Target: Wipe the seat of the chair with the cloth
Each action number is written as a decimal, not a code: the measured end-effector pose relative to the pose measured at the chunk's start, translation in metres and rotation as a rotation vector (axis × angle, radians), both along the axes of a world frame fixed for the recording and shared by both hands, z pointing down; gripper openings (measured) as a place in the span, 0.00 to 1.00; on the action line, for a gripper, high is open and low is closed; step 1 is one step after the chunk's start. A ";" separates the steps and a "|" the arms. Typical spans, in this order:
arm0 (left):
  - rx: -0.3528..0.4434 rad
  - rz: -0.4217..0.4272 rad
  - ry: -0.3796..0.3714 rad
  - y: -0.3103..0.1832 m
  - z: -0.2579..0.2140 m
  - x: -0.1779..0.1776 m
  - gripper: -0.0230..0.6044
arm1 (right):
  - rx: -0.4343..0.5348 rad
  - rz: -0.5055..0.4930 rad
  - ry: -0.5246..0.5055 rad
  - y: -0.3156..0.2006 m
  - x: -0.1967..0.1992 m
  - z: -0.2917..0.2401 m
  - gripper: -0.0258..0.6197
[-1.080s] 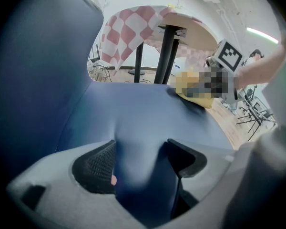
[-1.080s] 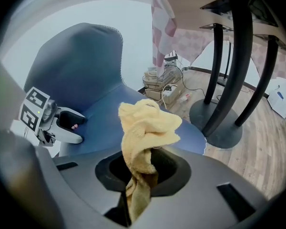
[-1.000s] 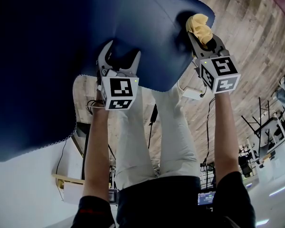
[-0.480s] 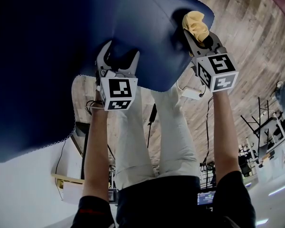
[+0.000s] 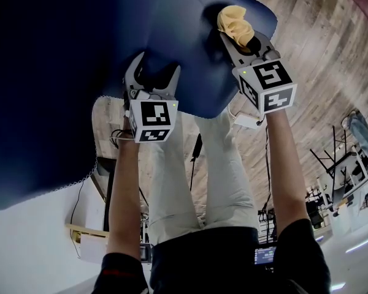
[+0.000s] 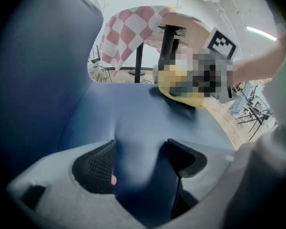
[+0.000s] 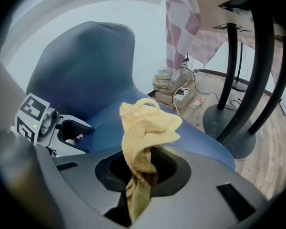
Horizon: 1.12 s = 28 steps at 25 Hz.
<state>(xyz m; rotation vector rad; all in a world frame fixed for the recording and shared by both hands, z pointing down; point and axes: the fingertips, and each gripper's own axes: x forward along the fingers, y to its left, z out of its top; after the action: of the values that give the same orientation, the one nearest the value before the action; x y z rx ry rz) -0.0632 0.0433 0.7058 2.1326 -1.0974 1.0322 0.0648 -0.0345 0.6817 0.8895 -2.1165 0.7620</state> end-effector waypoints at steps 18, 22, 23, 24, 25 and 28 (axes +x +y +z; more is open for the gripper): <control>-0.004 -0.010 0.006 0.004 0.003 -0.001 0.57 | 0.018 -0.076 -0.071 -0.030 -0.096 -0.001 0.13; -0.001 -0.010 0.006 0.003 0.003 -0.001 0.57 | 0.034 -0.116 -0.069 -0.035 -0.114 -0.004 0.13; -0.001 -0.010 0.005 0.003 0.002 -0.001 0.57 | 0.039 -0.128 -0.066 -0.035 -0.119 -0.004 0.13; -0.001 -0.010 0.005 0.004 0.002 -0.002 0.57 | 0.044 -0.141 -0.066 -0.036 -0.125 -0.005 0.13; -0.002 -0.010 0.006 0.004 0.002 -0.002 0.57 | 0.047 -0.152 -0.067 -0.036 -0.130 -0.005 0.13; -0.003 -0.010 0.007 0.003 0.002 -0.002 0.57 | 0.052 -0.177 -0.075 -0.039 -0.144 -0.006 0.13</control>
<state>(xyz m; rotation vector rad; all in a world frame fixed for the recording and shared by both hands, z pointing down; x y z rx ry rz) -0.0649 0.0461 0.7074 2.1242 -1.1013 1.0212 -0.0794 -0.0737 0.6759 0.6988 -2.2548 0.6608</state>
